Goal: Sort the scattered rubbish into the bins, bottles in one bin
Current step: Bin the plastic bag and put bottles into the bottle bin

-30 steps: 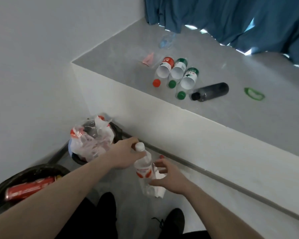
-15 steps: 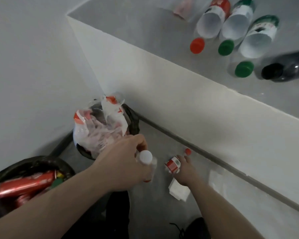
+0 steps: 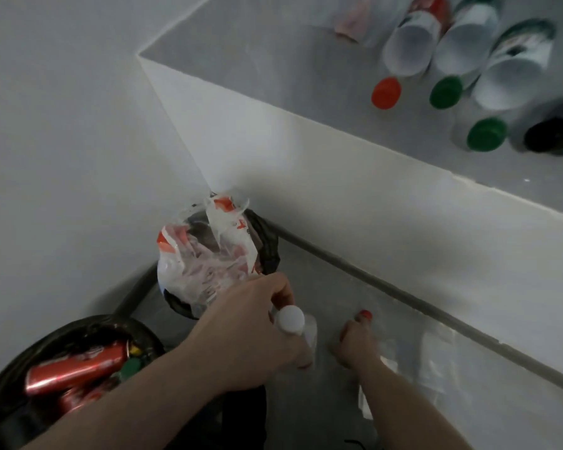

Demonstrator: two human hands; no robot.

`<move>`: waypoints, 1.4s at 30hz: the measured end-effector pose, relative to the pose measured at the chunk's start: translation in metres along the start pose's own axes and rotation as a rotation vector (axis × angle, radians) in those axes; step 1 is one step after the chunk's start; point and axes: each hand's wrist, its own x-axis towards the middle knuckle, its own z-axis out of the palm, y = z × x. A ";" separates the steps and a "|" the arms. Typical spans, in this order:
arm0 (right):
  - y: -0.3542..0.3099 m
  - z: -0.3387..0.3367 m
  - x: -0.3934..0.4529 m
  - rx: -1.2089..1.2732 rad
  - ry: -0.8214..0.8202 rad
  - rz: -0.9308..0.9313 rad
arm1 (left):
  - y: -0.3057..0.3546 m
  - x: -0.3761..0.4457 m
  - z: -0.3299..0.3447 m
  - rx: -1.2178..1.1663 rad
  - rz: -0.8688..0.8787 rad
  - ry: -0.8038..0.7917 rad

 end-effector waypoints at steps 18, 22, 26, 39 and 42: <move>-0.068 -0.172 -0.316 0.543 0.472 -0.398 | -0.023 -0.160 -0.049 -0.222 0.073 0.467; -0.095 -0.176 -0.377 0.737 0.386 -0.472 | -0.054 -0.216 -0.091 -0.320 0.047 0.621; -0.146 -0.181 -0.419 0.823 0.357 -0.615 | -0.092 -0.260 -0.125 -0.260 -0.022 0.738; -0.252 -0.082 -0.445 0.821 0.097 -0.648 | -0.207 -0.298 -0.133 -0.281 -0.284 0.784; -0.248 -0.058 -0.434 0.786 0.062 -0.626 | -0.235 -0.282 -0.121 -0.259 -0.371 0.707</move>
